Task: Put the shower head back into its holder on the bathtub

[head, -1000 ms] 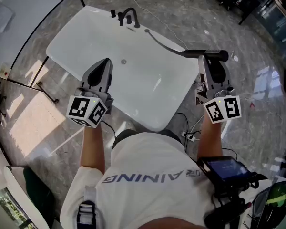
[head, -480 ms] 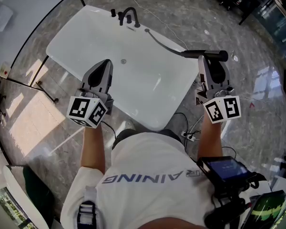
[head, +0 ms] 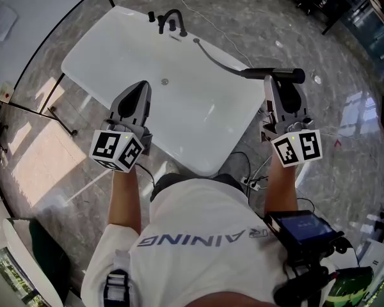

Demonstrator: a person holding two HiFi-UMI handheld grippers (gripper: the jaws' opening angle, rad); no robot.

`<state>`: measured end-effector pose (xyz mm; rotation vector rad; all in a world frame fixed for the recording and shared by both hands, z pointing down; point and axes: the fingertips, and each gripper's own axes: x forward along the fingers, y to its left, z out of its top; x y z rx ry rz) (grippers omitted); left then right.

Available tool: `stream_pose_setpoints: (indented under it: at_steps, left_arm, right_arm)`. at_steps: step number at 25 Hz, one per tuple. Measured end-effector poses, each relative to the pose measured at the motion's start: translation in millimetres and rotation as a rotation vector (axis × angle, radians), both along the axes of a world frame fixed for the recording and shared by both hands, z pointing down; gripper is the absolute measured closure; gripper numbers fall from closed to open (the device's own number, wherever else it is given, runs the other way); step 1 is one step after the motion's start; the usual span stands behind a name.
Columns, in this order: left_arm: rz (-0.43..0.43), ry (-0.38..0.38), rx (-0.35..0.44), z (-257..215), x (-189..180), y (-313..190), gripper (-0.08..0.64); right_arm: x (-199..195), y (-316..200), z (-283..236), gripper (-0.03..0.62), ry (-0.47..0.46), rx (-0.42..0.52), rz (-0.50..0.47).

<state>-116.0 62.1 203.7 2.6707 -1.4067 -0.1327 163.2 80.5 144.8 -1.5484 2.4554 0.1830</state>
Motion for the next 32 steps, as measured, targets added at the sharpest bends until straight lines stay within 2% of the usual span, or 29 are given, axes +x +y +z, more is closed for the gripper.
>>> stream_pose_setpoints:
  at_steps: [9, 17, 23, 32]
  left_arm:
    - [-0.041, -0.044, -0.021, 12.7, 51.6, -1.0, 0.546]
    - [-0.07, -0.054, -0.028, 12.5, 40.6, 11.3, 0.546]
    - [-0.051, -0.027, -0.037, 17.6, 16.4, -10.3, 0.546]
    - [0.012, 0.035, -0.081, 57.2, -60.4, -92.1, 0.546]
  right_arm:
    - [51.4, -19.2, 9.8, 0.469, -0.042, 0.006, -0.051]
    - [43.1, -20.6, 2.3, 0.469, -0.056, 0.016, -0.08]
    - [16.8, -38.7, -1.5, 0.469, -0.046, 0.009, -0.066]
    - [-48.0, -121.1, -26.8, 0.469, 0.001, 0.019, 0.017]
